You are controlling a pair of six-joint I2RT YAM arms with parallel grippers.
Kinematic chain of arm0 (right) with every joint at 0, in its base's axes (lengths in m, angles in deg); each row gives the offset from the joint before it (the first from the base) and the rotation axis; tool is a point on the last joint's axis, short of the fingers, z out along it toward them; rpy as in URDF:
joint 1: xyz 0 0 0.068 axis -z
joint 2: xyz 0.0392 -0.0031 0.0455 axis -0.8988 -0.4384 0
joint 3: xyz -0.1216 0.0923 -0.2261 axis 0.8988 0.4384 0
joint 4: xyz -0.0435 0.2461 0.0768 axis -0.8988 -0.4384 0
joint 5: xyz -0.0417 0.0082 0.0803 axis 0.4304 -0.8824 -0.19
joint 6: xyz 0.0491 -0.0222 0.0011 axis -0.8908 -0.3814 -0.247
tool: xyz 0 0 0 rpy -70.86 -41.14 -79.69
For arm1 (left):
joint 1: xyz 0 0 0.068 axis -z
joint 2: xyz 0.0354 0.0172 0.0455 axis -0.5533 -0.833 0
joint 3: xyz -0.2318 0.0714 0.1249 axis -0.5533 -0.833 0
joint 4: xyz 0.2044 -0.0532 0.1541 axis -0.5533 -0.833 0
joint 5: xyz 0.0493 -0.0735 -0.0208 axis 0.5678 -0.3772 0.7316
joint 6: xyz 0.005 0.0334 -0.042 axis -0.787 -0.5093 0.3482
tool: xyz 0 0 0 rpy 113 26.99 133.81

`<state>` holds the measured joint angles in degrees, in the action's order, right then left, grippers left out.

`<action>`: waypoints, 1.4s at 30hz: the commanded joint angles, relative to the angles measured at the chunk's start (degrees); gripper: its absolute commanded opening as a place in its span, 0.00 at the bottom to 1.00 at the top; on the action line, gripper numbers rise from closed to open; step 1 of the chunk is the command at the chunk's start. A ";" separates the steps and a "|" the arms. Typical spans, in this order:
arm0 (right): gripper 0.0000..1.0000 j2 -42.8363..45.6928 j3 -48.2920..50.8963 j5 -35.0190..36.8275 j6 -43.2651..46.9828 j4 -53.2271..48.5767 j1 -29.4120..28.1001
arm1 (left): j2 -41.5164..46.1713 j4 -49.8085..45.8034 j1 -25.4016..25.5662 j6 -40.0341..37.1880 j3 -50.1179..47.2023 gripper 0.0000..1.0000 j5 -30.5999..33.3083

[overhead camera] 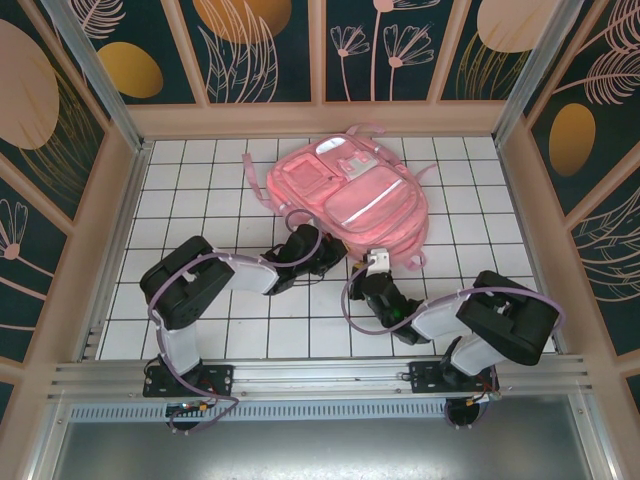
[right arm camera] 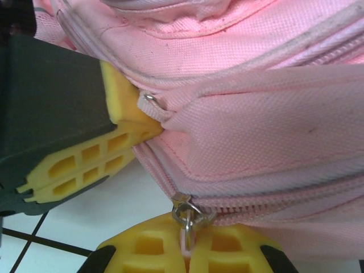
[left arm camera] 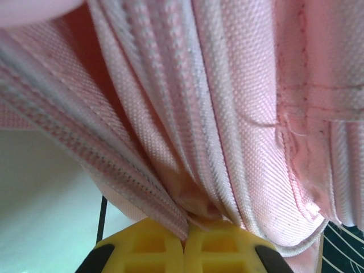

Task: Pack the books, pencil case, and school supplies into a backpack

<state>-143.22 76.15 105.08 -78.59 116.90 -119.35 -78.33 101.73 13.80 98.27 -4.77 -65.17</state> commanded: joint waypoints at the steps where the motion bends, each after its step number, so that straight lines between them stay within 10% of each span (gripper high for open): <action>1: 0.00 3.39 2.43 -0.90 -0.07 3.23 0.94 | 3.89 -4.65 -1.31 -2.31 0.07 0.00 7.95; 22: 0.00 5.18 0.94 -12.68 2.01 1.10 8.27 | 30.95 -22.43 -22.50 -18.13 -15.19 0.00 10.63; 24: 0.00 3.14 -1.12 -15.10 2.49 2.18 6.90 | 32.84 -23.79 -22.44 -19.57 -14.77 0.06 9.96; 28: 0.00 -2.70 -6.01 -17.98 3.26 2.75 3.66 | 38.03 -25.29 -22.39 -18.80 -16.47 0.54 6.67; 35: 0.00 -8.40 -10.59 -19.28 3.26 3.85 1.13 | 48.28 -24.33 -13.32 -8.96 -23.32 0.48 6.32; 42: 0.00 -7.82 -11.27 -19.01 3.73 3.39 0.01 | 38.68 -15.83 -2.63 -0.54 -20.63 0.48 6.27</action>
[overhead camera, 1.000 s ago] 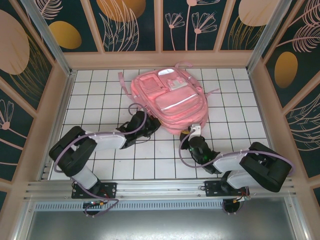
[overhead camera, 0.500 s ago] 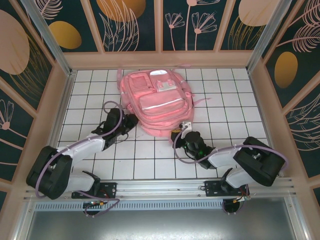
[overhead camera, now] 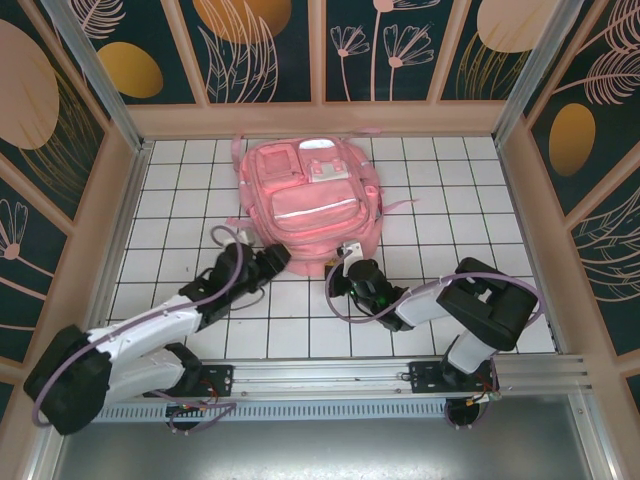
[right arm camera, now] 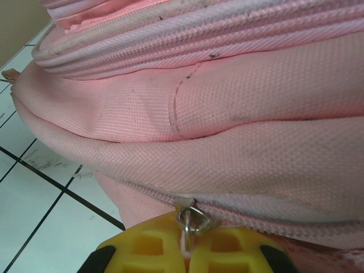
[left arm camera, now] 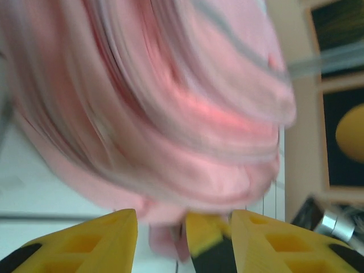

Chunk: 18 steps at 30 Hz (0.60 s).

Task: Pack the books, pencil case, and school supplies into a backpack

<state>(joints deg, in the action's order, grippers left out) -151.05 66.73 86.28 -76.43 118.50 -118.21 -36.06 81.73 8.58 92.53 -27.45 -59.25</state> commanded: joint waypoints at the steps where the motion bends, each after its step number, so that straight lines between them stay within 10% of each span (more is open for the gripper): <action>1: 0.00 0.21 -2.01 -0.04 1.88 1.69 -1.53 | -5.77 4.26 3.25 5.61 3.53 0.48 0.52; 11: 0.00 -1.83 -3.69 0.86 3.03 2.20 -5.50 | -16.89 8.51 4.49 11.22 8.07 0.52 3.97; 15: 0.00 -2.37 -3.75 1.48 3.40 1.76 -5.47 | -17.40 6.68 4.46 10.31 8.39 0.06 5.63; 18: 0.00 -1.28 -3.37 2.81 4.29 0.46 -4.86 | -14.48 2.51 4.42 9.91 6.97 0.00 9.32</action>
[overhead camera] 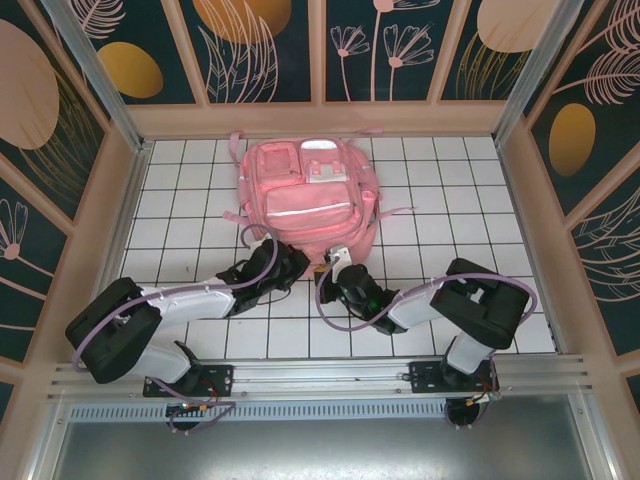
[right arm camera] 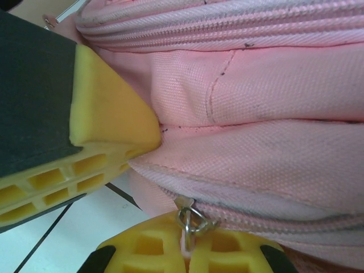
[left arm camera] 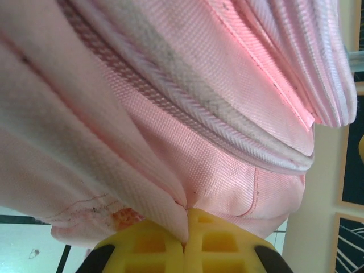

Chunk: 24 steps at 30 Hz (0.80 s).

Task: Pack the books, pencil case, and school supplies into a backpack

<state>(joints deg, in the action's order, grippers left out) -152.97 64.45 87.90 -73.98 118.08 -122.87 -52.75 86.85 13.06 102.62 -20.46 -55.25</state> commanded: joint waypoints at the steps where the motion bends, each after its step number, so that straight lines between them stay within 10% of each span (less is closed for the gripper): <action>1: 0.00 1.17 -0.76 1.37 2.11 0.43 0.43 | 3.99 -4.91 -0.17 -1.13 -0.27 0.00 7.04; 13: 0.00 5.87 4.37 0.67 3.10 -2.26 10.48 | 24.71 -23.50 -13.82 -12.10 -5.40 0.00 9.32; 24: 0.00 11.49 4.52 -2.44 3.63 -9.36 15.03 | 22.20 -20.18 -15.50 -12.98 -8.80 0.00 7.26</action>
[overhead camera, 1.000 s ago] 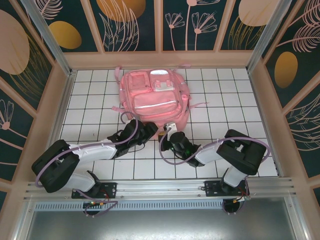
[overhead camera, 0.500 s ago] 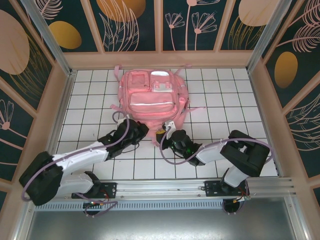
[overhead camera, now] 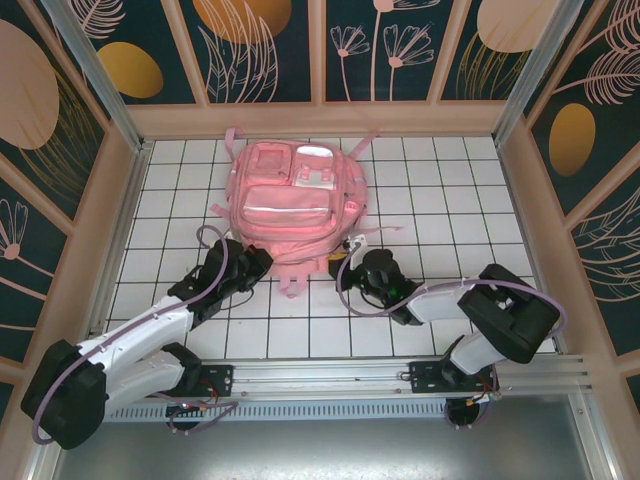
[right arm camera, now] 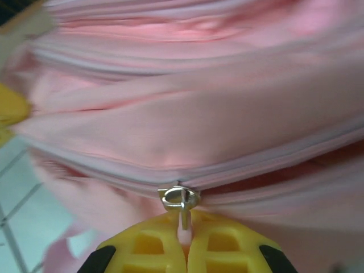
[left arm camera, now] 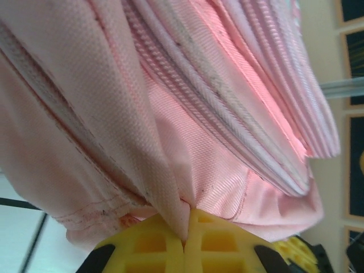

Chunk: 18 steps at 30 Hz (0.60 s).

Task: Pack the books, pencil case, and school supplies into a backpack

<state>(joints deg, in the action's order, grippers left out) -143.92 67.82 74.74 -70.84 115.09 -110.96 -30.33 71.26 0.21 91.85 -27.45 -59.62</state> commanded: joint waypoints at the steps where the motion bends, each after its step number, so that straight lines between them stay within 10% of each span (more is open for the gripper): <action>1: 0.00 3.00 0.98 11.73 0.23 -7.88 3.23 | -0.26 -4.90 -2.65 -2.60 -1.84 0.00 12.28; 14: 0.00 4.81 2.25 6.16 -1.17 -8.39 7.94 | 2.81 -9.10 -12.36 -12.69 -0.74 0.00 10.89; 18: 0.00 3.17 1.26 5.61 -1.31 -6.18 4.49 | 6.19 -6.93 -12.36 -12.95 -0.36 0.41 3.74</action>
<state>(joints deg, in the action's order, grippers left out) -139.99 68.76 75.27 -71.03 106.50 -105.91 -27.07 65.58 -10.24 81.33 -28.35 -58.46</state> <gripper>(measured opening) 0.054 0.344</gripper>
